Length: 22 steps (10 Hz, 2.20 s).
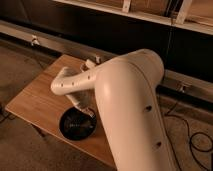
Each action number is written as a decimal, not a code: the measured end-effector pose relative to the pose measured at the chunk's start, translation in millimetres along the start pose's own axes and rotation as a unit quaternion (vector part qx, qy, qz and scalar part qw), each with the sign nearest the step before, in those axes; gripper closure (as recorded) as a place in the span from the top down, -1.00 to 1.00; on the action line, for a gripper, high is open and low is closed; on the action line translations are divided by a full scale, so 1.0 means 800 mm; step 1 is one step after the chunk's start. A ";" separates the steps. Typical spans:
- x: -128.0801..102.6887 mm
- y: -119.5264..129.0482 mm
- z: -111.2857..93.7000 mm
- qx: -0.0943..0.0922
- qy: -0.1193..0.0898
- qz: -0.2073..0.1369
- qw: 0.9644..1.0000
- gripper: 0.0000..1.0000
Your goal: Drag the ceramic bowl in a circle
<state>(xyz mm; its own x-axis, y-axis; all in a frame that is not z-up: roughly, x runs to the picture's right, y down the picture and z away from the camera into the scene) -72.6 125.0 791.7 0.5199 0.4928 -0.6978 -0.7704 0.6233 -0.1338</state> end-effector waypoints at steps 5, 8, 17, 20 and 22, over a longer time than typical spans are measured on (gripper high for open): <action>-0.017 -0.038 0.004 0.015 0.007 0.042 0.999 -1.00; -0.021 -0.073 0.013 0.013 0.015 0.096 0.995 -1.00; 0.040 -0.180 0.031 0.051 0.064 0.187 0.979 -1.00; 0.075 -0.186 0.047 0.054 0.085 0.188 0.977 -1.00; 0.099 -0.177 0.057 0.055 0.101 0.175 0.978 -1.00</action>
<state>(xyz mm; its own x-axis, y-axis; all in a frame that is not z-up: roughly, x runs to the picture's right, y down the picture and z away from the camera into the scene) 94.8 103.9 787.4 0.1398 0.5650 -0.8131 -0.8379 0.5051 0.2069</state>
